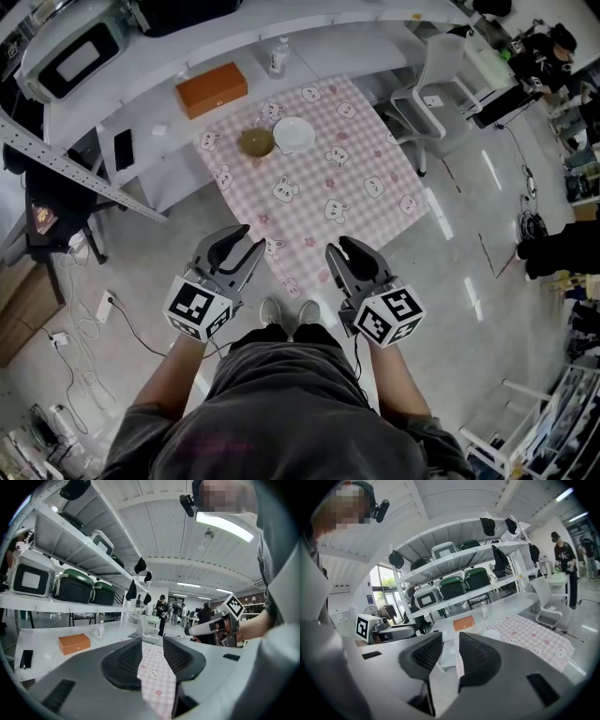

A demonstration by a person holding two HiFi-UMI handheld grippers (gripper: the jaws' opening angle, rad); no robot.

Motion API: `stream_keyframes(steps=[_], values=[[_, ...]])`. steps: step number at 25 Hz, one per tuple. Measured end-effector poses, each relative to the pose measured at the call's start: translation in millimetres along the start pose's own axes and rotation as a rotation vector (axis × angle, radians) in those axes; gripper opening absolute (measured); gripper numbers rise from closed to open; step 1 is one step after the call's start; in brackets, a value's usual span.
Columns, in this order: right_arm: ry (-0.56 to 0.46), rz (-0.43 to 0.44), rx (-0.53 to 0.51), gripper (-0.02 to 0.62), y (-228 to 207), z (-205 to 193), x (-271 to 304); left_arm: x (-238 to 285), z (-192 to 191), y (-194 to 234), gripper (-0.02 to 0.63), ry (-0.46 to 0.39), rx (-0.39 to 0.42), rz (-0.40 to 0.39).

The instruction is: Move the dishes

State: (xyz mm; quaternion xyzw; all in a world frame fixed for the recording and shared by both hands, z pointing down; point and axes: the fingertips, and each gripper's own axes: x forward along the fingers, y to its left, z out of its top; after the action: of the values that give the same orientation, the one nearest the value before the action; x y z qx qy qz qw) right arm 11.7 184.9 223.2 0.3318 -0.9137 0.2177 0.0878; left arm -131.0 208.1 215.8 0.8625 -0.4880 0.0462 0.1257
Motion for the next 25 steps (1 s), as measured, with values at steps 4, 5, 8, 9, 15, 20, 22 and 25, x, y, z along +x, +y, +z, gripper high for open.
stream_keyframes(steps=[4, 5, 8, 9, 15, 20, 22, 25], values=[[-0.002, 0.001, -0.003, 0.095, -1, 4, 9, 4, 3, 8, 0.14, -0.004, 0.001, 0.001], [-0.003, 0.002, -0.004, 0.095, -2, 6, 11, 6, 3, 10, 0.14, -0.004, 0.002, 0.001], [-0.005, 0.005, -0.006, 0.095, -5, 9, 18, 11, 5, 15, 0.14, -0.004, 0.004, 0.002], [-0.004, 0.007, -0.007, 0.095, -7, 10, 19, 13, 6, 16, 0.14, -0.004, 0.005, 0.003], [-0.002, 0.028, -0.017, 0.095, -23, 17, 34, 31, 8, 25, 0.14, 0.0, 0.007, 0.026], [0.006, 0.055, -0.02, 0.095, -43, 22, 49, 49, 7, 33, 0.14, 0.011, 0.008, 0.052], [0.008, 0.068, -0.018, 0.095, -51, 25, 55, 58, 7, 36, 0.14, 0.017, 0.007, 0.064], [0.017, 0.088, -0.014, 0.095, -65, 28, 63, 71, 8, 40, 0.14, 0.026, 0.002, 0.086]])
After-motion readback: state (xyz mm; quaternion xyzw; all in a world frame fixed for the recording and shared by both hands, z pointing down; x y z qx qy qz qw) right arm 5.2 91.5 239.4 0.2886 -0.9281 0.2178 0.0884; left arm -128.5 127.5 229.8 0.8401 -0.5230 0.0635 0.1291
